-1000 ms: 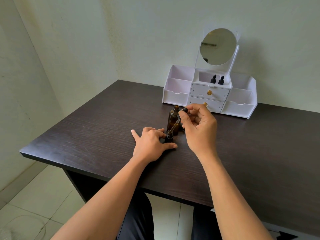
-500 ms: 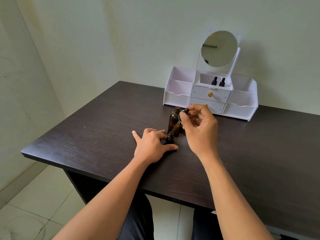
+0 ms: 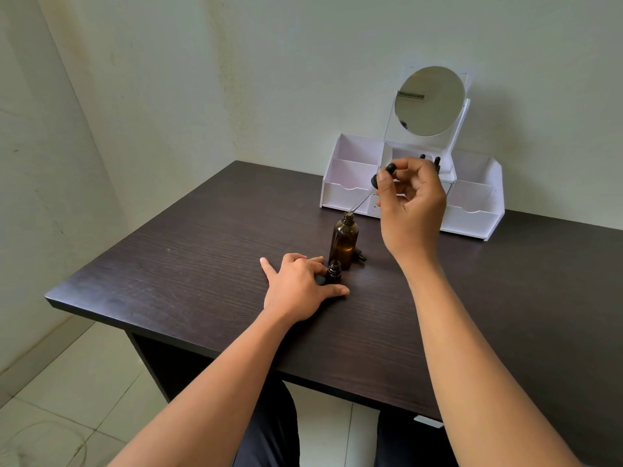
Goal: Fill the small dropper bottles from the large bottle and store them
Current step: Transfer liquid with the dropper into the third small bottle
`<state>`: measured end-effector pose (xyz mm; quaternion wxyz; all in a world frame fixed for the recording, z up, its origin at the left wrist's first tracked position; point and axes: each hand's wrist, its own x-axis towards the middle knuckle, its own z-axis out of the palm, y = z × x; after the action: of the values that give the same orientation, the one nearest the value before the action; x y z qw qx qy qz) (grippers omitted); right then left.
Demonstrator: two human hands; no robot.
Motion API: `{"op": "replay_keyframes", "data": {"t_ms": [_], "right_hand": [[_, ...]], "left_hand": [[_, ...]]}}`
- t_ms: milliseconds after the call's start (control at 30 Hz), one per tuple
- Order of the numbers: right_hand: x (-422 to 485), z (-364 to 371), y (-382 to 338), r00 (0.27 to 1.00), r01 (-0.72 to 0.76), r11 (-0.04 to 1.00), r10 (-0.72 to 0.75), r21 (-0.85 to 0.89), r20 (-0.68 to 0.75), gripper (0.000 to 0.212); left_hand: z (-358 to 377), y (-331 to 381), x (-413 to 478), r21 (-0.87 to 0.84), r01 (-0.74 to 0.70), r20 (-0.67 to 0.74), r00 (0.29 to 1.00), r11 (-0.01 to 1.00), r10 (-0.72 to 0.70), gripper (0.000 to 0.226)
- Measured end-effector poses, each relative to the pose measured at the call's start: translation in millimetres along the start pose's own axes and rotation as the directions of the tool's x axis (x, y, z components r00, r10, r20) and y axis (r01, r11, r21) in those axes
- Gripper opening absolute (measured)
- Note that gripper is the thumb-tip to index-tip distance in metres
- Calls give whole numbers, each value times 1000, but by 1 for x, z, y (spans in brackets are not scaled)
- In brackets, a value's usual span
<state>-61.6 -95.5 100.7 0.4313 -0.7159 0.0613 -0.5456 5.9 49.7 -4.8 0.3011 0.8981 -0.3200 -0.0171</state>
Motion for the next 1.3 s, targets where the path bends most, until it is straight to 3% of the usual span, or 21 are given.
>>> {"op": "replay_keyframes", "data": {"t_ms": [367,600,1100,1300], "right_hand": [[16,11,9,987,-55,993,70,-107,145,8],[23,19,19,911,-124,929,246,-349,332,8],[16,22,25,904,-166,911,294,-378,311,2],[14,23,28,891,-201,908,325,-368,317,12]], "left_hand": [[-1,1,1,6,6,4,1000,1000,-6,64],[-1,0,1,11,5,11,1000,1000,-5,64],[-1,1,0,0,1,-2,1000,1000,-1,63],[0,0,0,11,-6,-9,1000,1000,6,64]]}}
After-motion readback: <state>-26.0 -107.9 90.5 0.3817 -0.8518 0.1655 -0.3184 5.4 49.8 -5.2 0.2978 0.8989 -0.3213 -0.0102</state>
